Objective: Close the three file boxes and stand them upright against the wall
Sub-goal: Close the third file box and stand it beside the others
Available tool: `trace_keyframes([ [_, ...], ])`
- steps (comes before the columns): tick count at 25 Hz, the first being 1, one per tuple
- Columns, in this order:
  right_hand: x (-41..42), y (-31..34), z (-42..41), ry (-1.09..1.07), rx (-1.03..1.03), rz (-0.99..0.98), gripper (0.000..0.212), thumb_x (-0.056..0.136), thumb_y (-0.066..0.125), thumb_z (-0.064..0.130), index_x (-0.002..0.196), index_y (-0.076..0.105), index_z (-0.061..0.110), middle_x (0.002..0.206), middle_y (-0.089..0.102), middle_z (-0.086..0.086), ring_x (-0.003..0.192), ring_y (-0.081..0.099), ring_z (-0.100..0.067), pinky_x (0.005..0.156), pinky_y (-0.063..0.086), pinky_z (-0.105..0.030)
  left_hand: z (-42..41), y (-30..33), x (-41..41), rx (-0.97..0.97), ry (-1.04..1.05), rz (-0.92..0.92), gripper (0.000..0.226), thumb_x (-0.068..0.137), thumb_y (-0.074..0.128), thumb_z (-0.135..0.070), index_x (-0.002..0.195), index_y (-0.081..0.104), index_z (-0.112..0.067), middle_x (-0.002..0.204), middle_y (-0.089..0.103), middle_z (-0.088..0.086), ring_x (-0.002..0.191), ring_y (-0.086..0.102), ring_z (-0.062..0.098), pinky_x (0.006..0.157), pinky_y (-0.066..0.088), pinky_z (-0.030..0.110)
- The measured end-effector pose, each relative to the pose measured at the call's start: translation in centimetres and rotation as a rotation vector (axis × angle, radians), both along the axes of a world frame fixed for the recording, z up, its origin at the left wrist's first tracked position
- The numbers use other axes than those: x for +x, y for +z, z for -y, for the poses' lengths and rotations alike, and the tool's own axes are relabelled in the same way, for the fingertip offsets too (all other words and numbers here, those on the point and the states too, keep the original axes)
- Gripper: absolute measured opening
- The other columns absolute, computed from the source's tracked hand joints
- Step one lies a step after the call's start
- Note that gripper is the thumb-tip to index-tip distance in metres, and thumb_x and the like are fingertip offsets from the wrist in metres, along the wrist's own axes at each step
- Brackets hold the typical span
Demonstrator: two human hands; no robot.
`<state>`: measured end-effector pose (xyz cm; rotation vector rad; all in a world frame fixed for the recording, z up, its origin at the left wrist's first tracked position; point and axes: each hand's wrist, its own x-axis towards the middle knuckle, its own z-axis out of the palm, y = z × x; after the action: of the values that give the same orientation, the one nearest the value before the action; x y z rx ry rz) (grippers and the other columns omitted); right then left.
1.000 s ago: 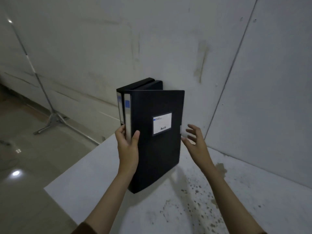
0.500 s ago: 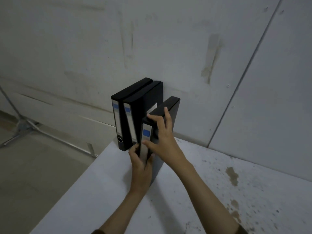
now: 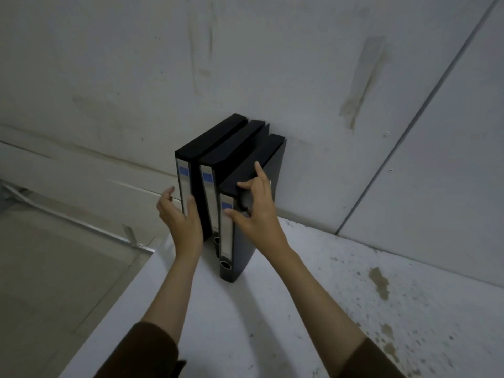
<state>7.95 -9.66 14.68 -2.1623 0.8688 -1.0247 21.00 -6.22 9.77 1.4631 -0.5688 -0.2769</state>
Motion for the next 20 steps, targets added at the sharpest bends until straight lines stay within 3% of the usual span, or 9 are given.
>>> trace_keyframes([
  [4,1.7,0.1,2.0,0.016,-0.004,-0.007,0.042,0.075,0.073,0.008,0.108,0.048,0.003,0.155,0.011,-0.014,0.12,0.005,0.027,0.084,0.015,0.015,3.5,1.0,3.1,0.05,-0.114,-0.148,0.071,0.086,0.05,-0.048,0.144,0.017,-0.021,0.154,0.021,0.008,0.14,0.021,0.023,0.108,0.027,0.034],
  [8,2.9,0.5,3.9,0.014,0.007,0.006,0.042,0.074,0.074,0.009,0.108,0.049,0.004,0.152,0.018,-0.014,0.132,0.011,0.006,0.088,0.015,0.013,5.0,0.5,4.5,0.118,-0.289,-0.182,0.055,0.088,0.042,-0.053,0.129,0.034,-0.016,0.133,0.048,0.014,0.123,0.046,0.028,0.098,0.038,0.037],
  [10,3.0,-0.2,4.4,-0.003,0.029,0.078,0.046,0.076,0.073,0.015,0.116,0.049,0.012,0.152,0.02,-0.015,0.138,0.008,0.001,0.093,0.014,0.01,5.0,0.0,4.9,0.12,-0.339,-0.188,0.057,0.084,0.041,-0.061,0.124,0.036,-0.02,0.129,0.05,0.011,0.12,0.048,0.026,0.1,0.04,0.041],
  [12,2.9,-1.6,4.5,-0.018,0.166,0.15,0.07,0.077,0.072,0.031,0.135,0.032,0.033,0.157,0.008,-0.009,0.142,0.0,-0.001,0.103,0.013,0.001,4.6,-0.1,5.1,0.115,-0.386,-0.187,0.072,0.072,0.039,-0.074,0.125,0.035,-0.025,0.131,0.049,0.007,0.12,0.048,0.024,0.098,0.04,0.039],
  [13,2.9,-2.5,4.4,-0.023,0.294,0.165,0.085,0.075,0.071,0.039,0.14,0.016,0.043,0.159,-0.003,-0.002,0.144,-0.003,-0.006,0.111,0.014,-0.01,4.5,0.0,5.2,0.106,-0.399,-0.187,0.079,0.066,0.039,-0.079,0.125,0.035,-0.026,0.132,0.049,0.005,0.12,0.048,0.022,0.095,0.04,0.035],
  [15,2.8,-4.7,4.3,-0.041,0.523,0.13,0.106,0.072,0.069,0.048,0.14,-0.012,0.047,0.158,-0.016,0.004,0.146,-0.008,-0.016,0.119,0.014,-0.037,4.5,0.0,5.3,0.097,-0.427,-0.176,0.085,0.062,0.04,-0.08,0.127,0.034,-0.026,0.134,0.049,0.002,0.122,0.048,0.02,0.092,0.038,0.031],
  [16,2.7,-5.7,4.3,-0.047,0.588,0.09,0.112,0.072,0.07,0.048,0.138,-0.02,0.047,0.157,-0.02,0.005,0.146,-0.01,-0.017,0.119,0.012,-0.043,4.5,0.0,5.3,0.103,-0.44,-0.164,0.085,0.063,0.04,-0.08,0.129,0.033,-0.027,0.137,0.048,0.0,0.124,0.046,0.02,0.094,0.037,0.031],
  [20,3.4,-7.4,5.0,-0.024,0.568,0.064,0.122,0.073,0.077,0.026,0.133,-0.029,0.046,0.156,-0.019,0.007,0.145,-0.006,-0.013,0.117,0.012,-0.034,4.8,-0.1,5.3,0.109,-0.462,-0.147,0.088,0.064,0.04,-0.078,0.136,0.027,-0.03,0.146,0.039,-0.001,0.133,0.038,0.02,0.106,0.034,0.039],
])
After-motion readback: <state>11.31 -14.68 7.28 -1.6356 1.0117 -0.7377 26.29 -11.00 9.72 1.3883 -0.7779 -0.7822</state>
